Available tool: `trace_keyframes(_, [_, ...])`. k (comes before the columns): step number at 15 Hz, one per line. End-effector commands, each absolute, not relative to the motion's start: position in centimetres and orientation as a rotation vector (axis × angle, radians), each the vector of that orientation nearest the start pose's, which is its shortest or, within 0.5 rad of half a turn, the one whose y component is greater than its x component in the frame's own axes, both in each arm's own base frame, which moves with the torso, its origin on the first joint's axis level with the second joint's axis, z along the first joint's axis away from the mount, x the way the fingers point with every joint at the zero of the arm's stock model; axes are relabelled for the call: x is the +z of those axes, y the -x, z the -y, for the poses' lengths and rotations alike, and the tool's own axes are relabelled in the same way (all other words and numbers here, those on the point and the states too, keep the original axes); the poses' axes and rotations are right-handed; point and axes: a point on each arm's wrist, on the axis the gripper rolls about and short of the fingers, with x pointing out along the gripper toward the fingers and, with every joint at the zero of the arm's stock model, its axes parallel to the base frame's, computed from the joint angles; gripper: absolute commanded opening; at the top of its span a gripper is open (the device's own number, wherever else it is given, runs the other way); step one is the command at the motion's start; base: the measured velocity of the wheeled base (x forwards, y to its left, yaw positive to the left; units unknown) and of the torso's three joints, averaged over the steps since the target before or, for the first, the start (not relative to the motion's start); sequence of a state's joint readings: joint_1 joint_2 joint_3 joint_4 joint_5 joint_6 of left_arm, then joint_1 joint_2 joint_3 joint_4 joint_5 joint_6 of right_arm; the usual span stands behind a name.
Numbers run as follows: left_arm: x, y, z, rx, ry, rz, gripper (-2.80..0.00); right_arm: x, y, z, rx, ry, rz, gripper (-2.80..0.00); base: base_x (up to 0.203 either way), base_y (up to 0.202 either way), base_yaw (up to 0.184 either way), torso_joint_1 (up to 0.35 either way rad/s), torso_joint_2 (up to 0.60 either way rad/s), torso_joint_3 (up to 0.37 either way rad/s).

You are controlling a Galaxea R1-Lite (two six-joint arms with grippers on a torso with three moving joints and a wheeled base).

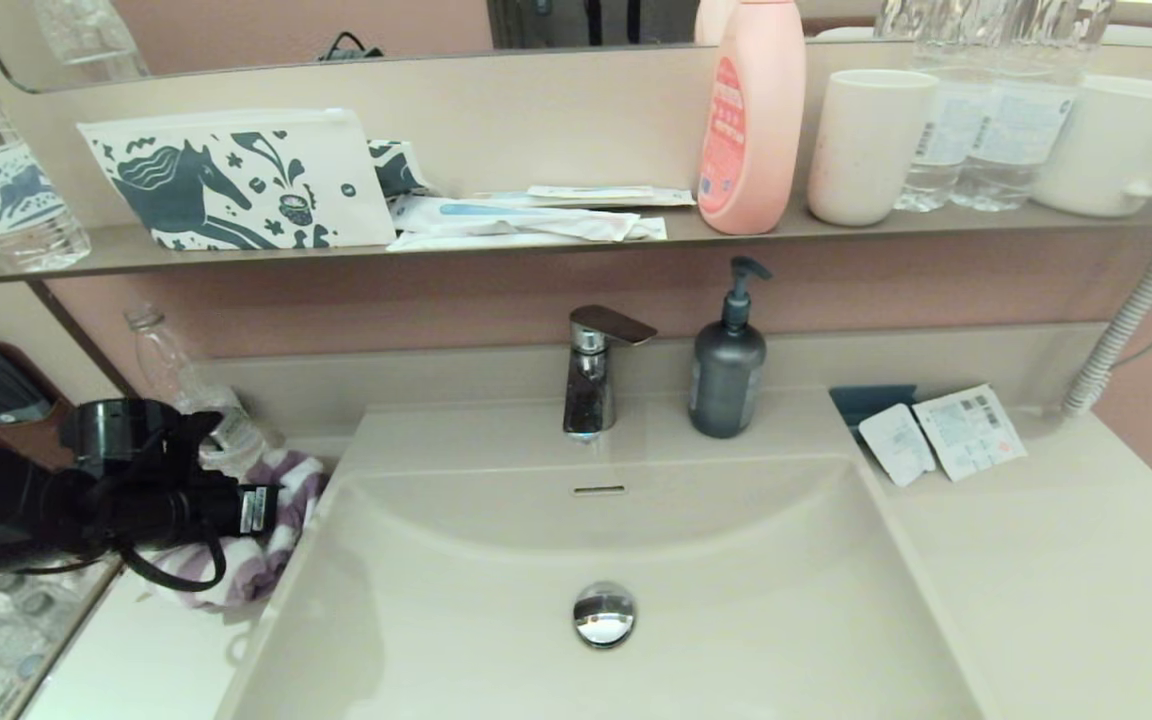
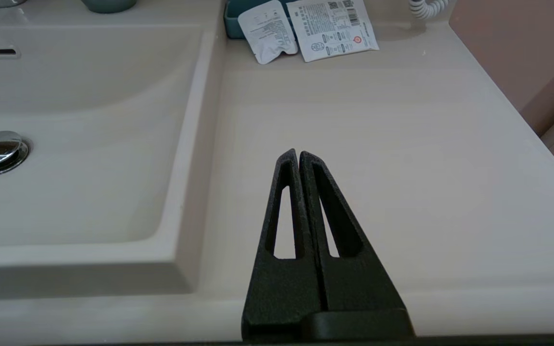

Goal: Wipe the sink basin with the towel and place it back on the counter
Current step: Wipe the sink

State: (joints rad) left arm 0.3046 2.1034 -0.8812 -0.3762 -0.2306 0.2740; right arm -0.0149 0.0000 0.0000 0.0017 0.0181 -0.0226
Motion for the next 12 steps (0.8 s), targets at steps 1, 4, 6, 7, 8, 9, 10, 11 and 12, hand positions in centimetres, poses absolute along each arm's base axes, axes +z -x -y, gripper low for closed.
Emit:
trace_keyframes(1, [2.7, -35.0, -9.7, -0.061, -0.021, -0.844, -2.80, 7.5, 2.3, -0.1, 0.005, 0.023, -0.001, -2.80, 0.000, 0.000, 0.000, 0.000, 0.00, 0.000])
trace_keyframes(4, [2.8, -36.7, -8.9, -0.064, -0.018, -0.819, -2.80, 7.5, 2.3, -0.1, 0.003, 0.023, -0.001, -2.80, 0.000, 0.000, 0.000, 0.000, 0.00, 0.000])
trace_keyframes(6, [3.0, -37.6, -8.1, -0.064, -0.009, -0.803, -2.80, 7.5, 2.3, -0.1, 0.003, 0.023, -0.001, -2.80, 0.000, 0.000, 0.000, 0.000, 0.00, 0.000])
trace_keyframes(7, [3.0, -37.9, -7.7, -0.068, -0.012, -0.798, -2.80, 7.5, 2.3, -0.1, 0.004, 0.023, -0.001, -2.80, 0.000, 0.000, 0.000, 0.000, 0.00, 0.000])
trace_keyframes(8, [3.0, -38.3, -7.3, -0.072, -0.021, -0.794, -2.80, 7.5, 2.3, -0.1, 0.004, 0.023, -0.001, -2.80, 0.000, 0.000, 0.000, 0.000, 0.00, 0.000])
trace_keyframes(9, [3.1, -38.6, -6.9, -0.074, -0.028, -0.786, -2.80, 7.5, 2.3, -0.1, 0.004, 0.023, -0.001, -2.80, 0.000, 0.000, 0.000, 0.000, 0.00, 0.000])
trace_keyframes(10, [3.3, -39.0, -6.6, -0.073, -0.023, -0.776, -2.80, 7.5, 2.3, -0.1, 0.005, 0.023, -0.001, -2.80, 0.000, 0.000, 0.000, 0.000, 0.00, 0.000])
trace_keyframes(11, [3.4, -39.3, -6.5, -0.072, -0.020, -0.768, -2.80, 7.5, 2.3, -0.1, 0.005, 0.023, -0.001, -2.80, 0.000, 0.000, 0.000, 0.000, 0.00, 0.000])
trace_keyframes(12, [3.5, -39.5, -6.6, -0.071, -0.019, -0.762, -2.80, 7.5, 2.3, -0.1, 0.004, 0.023, -0.001, -2.80, 0.000, 0.000, 0.000, 0.000, 0.00, 0.000])
